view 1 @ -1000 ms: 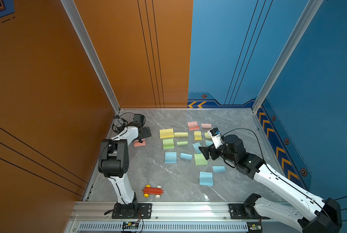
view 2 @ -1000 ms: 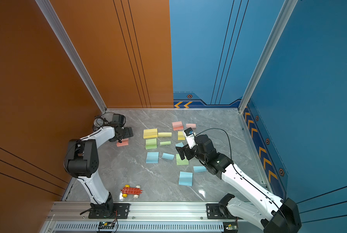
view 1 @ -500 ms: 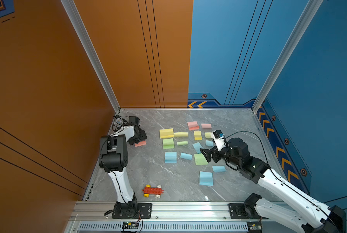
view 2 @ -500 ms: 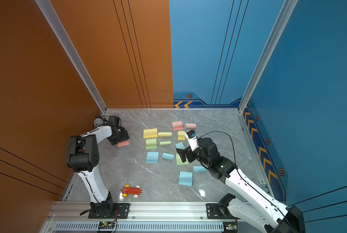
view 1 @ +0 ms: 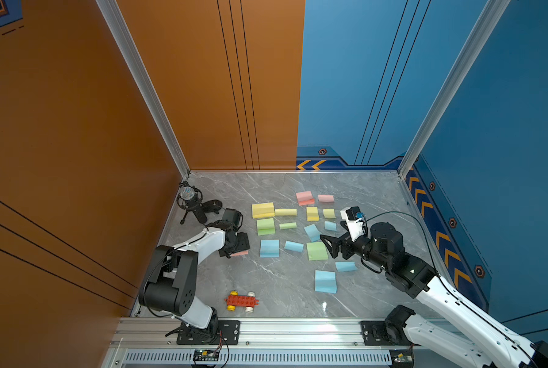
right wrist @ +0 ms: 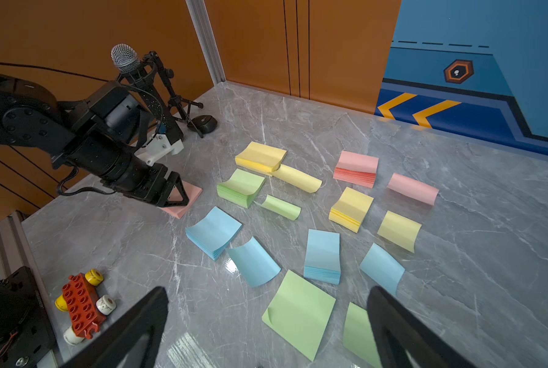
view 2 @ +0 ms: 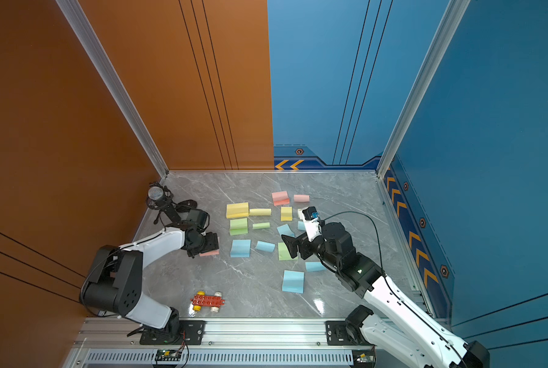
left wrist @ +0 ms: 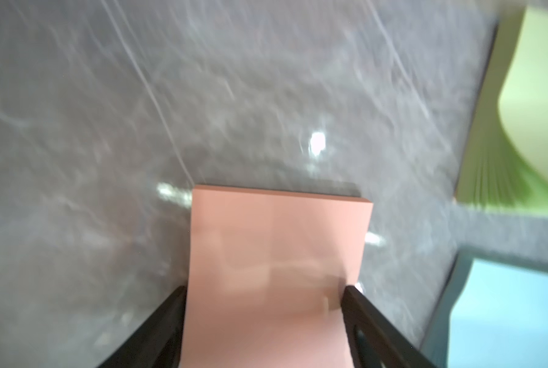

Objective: Tear off pages from different memo pads
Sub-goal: Move the memo pad to the center of the board.

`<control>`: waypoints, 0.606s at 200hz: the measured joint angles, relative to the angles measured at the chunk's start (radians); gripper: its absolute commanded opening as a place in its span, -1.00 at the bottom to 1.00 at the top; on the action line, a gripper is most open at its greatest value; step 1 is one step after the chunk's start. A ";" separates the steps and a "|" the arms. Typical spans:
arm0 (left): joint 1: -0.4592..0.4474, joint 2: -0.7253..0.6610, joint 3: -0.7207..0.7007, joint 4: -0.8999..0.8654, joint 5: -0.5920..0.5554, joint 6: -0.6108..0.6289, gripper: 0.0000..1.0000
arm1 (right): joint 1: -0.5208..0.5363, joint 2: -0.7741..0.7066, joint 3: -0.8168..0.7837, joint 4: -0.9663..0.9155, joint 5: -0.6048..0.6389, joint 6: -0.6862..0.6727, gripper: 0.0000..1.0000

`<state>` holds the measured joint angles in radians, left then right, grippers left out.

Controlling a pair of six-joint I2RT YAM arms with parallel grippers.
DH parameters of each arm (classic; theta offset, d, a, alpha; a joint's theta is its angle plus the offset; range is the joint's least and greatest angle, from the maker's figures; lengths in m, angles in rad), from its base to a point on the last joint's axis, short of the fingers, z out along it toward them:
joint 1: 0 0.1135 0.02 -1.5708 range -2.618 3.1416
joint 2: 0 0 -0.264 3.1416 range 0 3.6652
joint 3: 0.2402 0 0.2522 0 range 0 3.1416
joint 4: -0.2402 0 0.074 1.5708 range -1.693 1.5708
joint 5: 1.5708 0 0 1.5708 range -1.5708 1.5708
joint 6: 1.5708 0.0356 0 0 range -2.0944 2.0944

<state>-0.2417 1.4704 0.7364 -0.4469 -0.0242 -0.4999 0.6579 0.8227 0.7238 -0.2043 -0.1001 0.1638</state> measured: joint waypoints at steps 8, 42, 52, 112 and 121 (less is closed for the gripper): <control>-0.029 -0.037 -0.034 0.001 -0.002 -0.013 0.55 | 0.002 -0.005 -0.003 -0.006 0.003 0.008 1.00; -0.194 -0.131 -0.113 0.001 -0.025 -0.070 0.55 | 0.010 -0.046 -0.023 -0.026 0.017 0.040 1.00; -0.257 -0.146 -0.124 0.000 -0.028 -0.086 0.55 | 0.011 -0.057 -0.029 -0.031 0.022 0.047 1.00; -0.525 -0.225 -0.164 -0.034 0.006 -0.171 0.58 | 0.016 -0.068 -0.034 -0.083 0.051 0.070 1.00; -0.545 -0.249 -0.171 -0.048 0.015 -0.182 0.64 | 0.016 -0.067 -0.034 -0.089 0.052 0.073 1.00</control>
<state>-0.7868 1.2217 0.5659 -0.4950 -0.0093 -0.6819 0.6743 0.7555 0.6895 -0.2932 -0.0483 0.2367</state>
